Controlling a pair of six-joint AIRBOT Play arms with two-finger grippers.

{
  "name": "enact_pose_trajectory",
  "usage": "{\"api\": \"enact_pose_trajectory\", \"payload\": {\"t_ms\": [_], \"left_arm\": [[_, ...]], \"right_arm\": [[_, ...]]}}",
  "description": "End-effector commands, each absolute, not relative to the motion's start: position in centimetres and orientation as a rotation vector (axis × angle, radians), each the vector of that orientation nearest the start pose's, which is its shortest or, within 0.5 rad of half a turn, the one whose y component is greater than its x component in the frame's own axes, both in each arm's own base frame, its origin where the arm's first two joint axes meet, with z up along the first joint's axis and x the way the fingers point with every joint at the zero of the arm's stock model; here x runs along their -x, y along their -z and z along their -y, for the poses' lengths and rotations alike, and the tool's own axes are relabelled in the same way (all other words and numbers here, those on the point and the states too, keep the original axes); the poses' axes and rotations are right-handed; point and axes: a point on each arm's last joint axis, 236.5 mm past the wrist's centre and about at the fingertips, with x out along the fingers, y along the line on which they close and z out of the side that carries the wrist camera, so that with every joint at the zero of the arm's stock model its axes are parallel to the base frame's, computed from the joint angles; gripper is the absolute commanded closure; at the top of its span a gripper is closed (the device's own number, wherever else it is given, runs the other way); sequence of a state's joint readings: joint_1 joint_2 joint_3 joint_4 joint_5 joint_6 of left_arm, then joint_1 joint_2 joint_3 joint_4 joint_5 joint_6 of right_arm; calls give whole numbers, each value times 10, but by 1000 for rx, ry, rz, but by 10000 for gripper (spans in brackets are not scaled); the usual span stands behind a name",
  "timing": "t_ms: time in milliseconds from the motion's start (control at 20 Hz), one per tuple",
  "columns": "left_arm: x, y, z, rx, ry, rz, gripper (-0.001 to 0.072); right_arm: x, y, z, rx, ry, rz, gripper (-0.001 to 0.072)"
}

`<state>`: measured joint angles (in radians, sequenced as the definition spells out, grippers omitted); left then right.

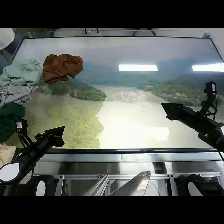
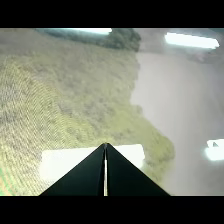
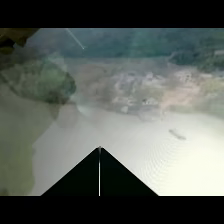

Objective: Fold the shirts.

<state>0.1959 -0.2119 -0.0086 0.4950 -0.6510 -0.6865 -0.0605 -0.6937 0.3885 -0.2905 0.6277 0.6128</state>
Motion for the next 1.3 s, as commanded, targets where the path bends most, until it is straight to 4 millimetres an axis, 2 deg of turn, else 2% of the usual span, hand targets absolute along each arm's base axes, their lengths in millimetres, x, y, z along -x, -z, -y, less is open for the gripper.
{"api": "enact_pose_trajectory", "payload": {"t_ms": [0, 700, 800, 1000, 1050, 1200, 1250], "left_arm": [[-248, 20, 79, 296, 333, -550, 690], [-249, 17, 80, 297, 337, -545, 689], [-254, -2, 81, 299, 346, -514, 690], [-274, -86, 74, 213, 351, -372, 690], [-281, -101, 64, 171, 316, -381, 690], [-312, -129, 11, 21, 173, -544, 687], [-325, -136, -4, -2, 152, -597, 561]], "right_arm": [[-327, -55, -114, -419, -461, -557, 691], [-327, -55, -114, -427, -460, -559, 691], [-330, -63, -116, -499, -459, -537, 691], [-339, -91, -119, -682, -463, -468, 690], [-344, -98, -118, -679, -461, -462, 690], [-365, -115, -116, -540, -485, -497, 691], [-375, -117, -114, -484, -487, -529, 690]]}}
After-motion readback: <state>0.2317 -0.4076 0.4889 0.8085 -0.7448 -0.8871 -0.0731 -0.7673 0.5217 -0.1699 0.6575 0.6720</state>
